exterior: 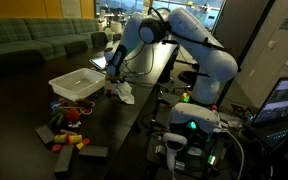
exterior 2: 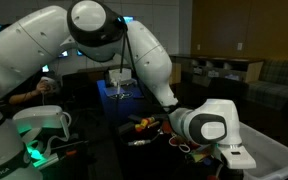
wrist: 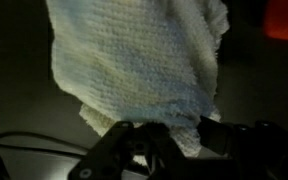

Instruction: Use the cloth to push the objects on the table to the left, then put it in the box

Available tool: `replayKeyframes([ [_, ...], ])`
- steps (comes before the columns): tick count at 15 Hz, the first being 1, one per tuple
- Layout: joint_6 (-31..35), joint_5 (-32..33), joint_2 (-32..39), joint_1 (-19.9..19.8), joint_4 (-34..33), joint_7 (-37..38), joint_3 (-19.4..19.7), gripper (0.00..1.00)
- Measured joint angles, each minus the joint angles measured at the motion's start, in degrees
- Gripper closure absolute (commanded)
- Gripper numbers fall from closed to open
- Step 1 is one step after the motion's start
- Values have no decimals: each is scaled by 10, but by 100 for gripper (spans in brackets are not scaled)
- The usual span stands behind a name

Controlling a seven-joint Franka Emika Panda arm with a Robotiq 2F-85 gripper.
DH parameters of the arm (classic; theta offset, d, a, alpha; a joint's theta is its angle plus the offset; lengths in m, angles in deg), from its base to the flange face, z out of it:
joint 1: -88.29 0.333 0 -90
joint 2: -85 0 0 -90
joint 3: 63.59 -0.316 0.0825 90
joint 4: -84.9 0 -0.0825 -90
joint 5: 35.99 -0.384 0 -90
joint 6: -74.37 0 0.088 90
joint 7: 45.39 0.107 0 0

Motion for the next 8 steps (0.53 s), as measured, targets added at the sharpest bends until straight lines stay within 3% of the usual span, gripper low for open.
replayKeyframes([
  [8, -22, 1, 41, 47, -53, 73, -2, 86],
])
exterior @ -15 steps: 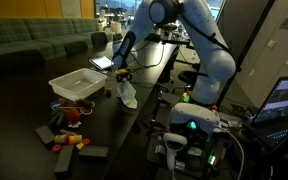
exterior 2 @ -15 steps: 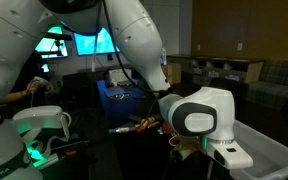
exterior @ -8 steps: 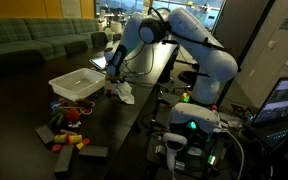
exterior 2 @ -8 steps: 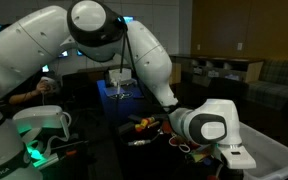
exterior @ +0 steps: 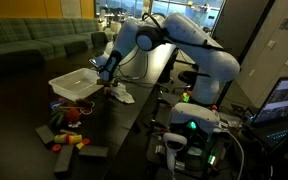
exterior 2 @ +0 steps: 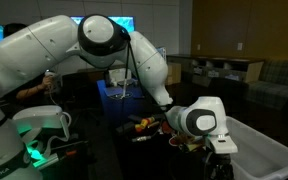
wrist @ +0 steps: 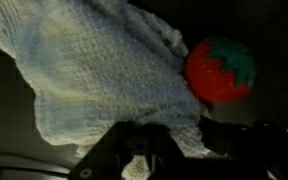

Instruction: Use the cloth to push the objects on the table to the left, then put it in the box

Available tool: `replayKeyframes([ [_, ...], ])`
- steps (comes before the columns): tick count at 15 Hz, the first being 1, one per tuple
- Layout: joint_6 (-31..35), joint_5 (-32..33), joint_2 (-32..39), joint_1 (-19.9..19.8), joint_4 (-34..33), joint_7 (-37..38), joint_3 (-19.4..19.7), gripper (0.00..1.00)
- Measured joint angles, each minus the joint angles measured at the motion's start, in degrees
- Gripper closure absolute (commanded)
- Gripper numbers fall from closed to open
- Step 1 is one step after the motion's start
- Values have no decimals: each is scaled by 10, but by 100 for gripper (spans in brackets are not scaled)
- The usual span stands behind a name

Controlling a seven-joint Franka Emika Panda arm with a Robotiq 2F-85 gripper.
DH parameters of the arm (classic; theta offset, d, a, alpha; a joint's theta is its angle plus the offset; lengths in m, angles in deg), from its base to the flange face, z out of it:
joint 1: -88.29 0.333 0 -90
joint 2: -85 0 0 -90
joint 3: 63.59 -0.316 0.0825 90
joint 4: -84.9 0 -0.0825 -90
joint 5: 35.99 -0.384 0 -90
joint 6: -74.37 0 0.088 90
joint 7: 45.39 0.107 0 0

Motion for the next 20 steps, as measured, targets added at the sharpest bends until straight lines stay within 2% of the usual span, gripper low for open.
replayKeyframes([
  [7, 0, 0, -4, 59, 1, 19, -18, 86],
  [12, 0, 0, -14, 97, -1, 30, -47, 86],
  [20, -1, 0, -15, 128, -32, 31, -100, 86],
])
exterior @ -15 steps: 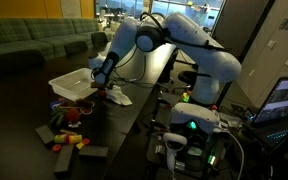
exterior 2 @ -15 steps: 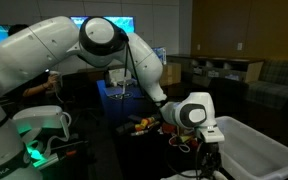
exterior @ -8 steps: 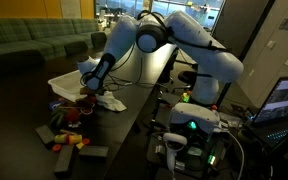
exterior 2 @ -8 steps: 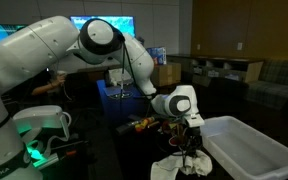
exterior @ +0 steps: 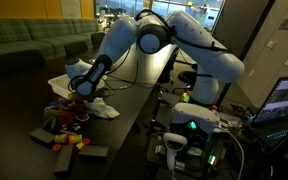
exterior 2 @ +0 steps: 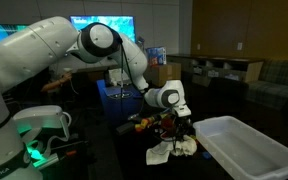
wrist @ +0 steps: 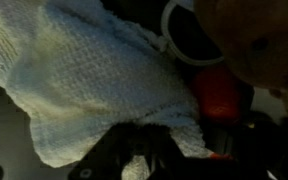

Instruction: Use the cloth to push the objects on the table to the left, then put it in the box

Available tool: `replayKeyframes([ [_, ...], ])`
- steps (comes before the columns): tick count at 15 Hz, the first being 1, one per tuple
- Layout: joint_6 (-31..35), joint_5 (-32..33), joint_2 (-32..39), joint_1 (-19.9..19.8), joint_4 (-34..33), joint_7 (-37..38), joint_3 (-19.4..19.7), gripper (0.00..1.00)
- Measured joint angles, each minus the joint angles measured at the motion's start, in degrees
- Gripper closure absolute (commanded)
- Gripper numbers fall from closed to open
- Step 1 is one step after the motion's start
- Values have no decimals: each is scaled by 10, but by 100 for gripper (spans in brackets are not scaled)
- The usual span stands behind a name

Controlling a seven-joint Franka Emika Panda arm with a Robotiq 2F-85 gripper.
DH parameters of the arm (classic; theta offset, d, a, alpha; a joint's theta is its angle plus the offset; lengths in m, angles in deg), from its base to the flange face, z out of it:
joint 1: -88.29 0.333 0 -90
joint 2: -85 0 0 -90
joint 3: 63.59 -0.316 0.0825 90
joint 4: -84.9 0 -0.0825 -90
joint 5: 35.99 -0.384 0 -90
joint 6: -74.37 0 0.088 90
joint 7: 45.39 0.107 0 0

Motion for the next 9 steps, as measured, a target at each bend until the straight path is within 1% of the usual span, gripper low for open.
replayKeyframes([
  [4, 0, 0, 0, 24, -17, 0, -32, 86],
  [9, -10, 0, 5, 68, -46, 0, -67, 86],
])
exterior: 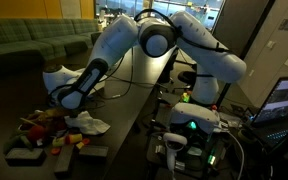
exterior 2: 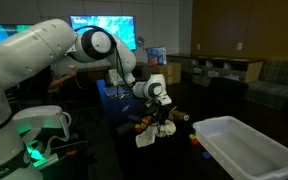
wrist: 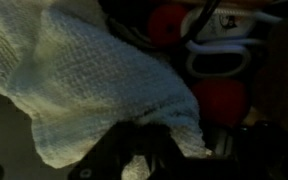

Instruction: Use the cloth to push the objects on the table to the left, then put it in the box

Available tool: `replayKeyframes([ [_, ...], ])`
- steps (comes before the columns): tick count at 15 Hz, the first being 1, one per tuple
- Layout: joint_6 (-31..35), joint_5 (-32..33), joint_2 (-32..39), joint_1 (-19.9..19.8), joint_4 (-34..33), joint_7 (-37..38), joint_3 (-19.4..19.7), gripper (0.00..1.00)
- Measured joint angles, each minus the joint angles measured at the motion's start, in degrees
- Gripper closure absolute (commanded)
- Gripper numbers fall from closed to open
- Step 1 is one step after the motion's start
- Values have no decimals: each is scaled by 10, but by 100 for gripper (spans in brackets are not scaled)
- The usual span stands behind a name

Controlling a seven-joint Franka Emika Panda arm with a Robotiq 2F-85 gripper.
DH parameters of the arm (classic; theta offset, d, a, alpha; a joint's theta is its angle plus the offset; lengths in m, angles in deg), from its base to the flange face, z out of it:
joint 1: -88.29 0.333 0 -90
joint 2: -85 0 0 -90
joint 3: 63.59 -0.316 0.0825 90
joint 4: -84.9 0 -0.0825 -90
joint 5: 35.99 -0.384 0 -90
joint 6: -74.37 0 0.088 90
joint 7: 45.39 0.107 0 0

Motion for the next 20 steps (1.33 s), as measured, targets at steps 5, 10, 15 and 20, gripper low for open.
replayKeyframes([
  [5, -13, 16, -1, 25, -18, -1, -7, 86],
  [10, -12, 40, -24, 4, 12, -27, 2, 86],
  [15, -6, 41, -115, -54, 134, -131, 1, 86],
  [20, -7, 43, -197, -102, 261, -192, 21, 86],
])
